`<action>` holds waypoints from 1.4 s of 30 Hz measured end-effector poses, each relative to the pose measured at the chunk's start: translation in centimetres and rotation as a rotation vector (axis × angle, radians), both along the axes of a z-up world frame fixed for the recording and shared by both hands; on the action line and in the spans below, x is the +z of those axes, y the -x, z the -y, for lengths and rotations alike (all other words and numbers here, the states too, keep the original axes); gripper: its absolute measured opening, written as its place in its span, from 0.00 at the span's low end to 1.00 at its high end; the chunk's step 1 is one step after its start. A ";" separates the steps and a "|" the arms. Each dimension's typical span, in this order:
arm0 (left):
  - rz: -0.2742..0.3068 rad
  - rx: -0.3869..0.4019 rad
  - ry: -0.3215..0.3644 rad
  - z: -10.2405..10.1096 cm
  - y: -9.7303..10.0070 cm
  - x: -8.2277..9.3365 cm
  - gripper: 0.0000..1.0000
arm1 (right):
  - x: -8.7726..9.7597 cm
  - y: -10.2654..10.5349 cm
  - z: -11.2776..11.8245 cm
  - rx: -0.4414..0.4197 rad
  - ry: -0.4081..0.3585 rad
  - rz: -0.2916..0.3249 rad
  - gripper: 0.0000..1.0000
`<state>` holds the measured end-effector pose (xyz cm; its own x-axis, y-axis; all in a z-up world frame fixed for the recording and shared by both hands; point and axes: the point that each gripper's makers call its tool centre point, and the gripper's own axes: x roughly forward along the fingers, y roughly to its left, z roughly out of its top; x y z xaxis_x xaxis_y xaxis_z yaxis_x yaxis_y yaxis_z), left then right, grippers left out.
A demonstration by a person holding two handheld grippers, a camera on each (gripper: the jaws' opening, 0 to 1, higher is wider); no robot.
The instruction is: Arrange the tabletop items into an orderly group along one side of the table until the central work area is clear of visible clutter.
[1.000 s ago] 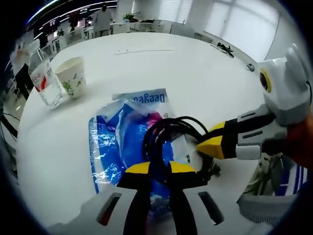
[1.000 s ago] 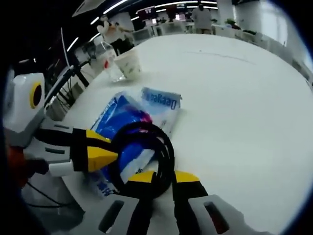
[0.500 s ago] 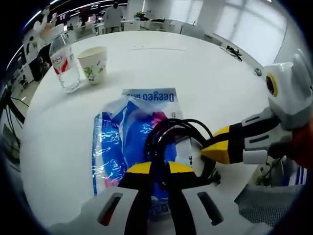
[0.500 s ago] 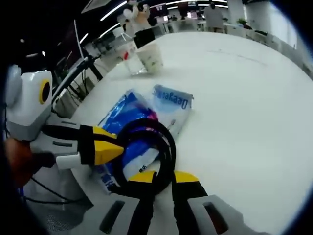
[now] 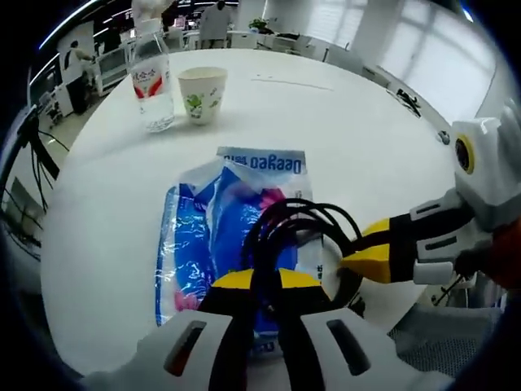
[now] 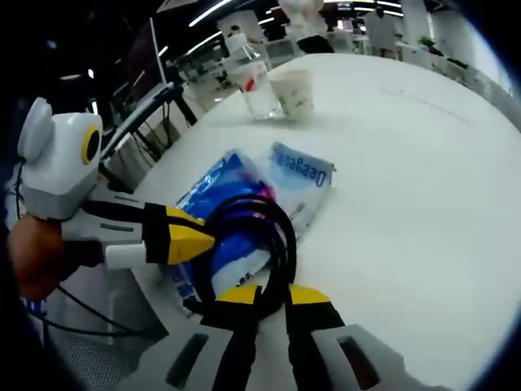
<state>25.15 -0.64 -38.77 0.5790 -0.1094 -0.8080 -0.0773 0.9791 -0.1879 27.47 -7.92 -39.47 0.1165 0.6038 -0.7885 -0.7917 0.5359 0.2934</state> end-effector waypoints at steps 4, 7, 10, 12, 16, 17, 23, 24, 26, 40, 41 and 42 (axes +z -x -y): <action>0.011 0.000 -0.003 0.2 0.0 0.8 0.06 | 0.2 0.0 0.2 -0.001 -0.005 0.013 0.08; 0.020 -0.005 -0.005 0.5 0.0 1.4 0.06 | 0.5 -0.3 0.3 -0.010 -0.009 0.018 0.08; 0.027 -0.011 -0.006 0.5 -0.3 1.2 0.06 | 1.0 -0.6 0.6 -0.025 -0.024 0.028 0.07; 0.030 -0.017 -0.004 0.8 -0.5 1.2 0.06 | 1.3 -0.9 0.9 -0.036 -0.031 0.032 0.07; 0.035 -0.034 -0.013 1.6 -0.3 1.7 0.04 | 1.9 -0.4 1.6 -0.047 -0.037 0.041 0.05; 0.035 -0.042 -0.015 1.9 -0.6 1.8 0.04 | 1.9 -0.3 1.7 -0.047 -0.036 0.041 0.04; 0.037 -0.072 -0.015 2.9 0.0 2.4 0.04 | 2.4 0.4 3.1 -0.068 -0.044 0.042 0.04; 0.039 -0.077 -0.017 3.1 0.0 2.4 0.04 | 2.5 0.0 3.1 -0.073 -0.048 0.043 0.04; 0.044 -0.083 -0.017 3.4 0.0 2.6 0.04 | 2.7 0.0 3.3 -0.079 -0.052 0.044 0.04; 0.057 -0.157 -0.017 5.9 -1.2 3.0 0.04 | 3.3 -0.2 6.4 -0.182 -0.076 0.044 0.04; 0.056 -0.161 -0.016 6.0 -1.3 2.9 0.04 | 3.3 -0.5 6.6 -0.189 -0.076 0.044 0.04; 0.055 -0.164 -0.014 6.2 -1.5 2.9 0.04 | 3.3 -0.9 6.9 -0.200 -0.077 0.042 0.04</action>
<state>26.62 -6.83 -35.87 0.5979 -0.1949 -0.7775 0.0940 0.9803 -0.1735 28.38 -14.80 -36.12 0.2720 0.6236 -0.7329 -0.6842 0.6609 0.3084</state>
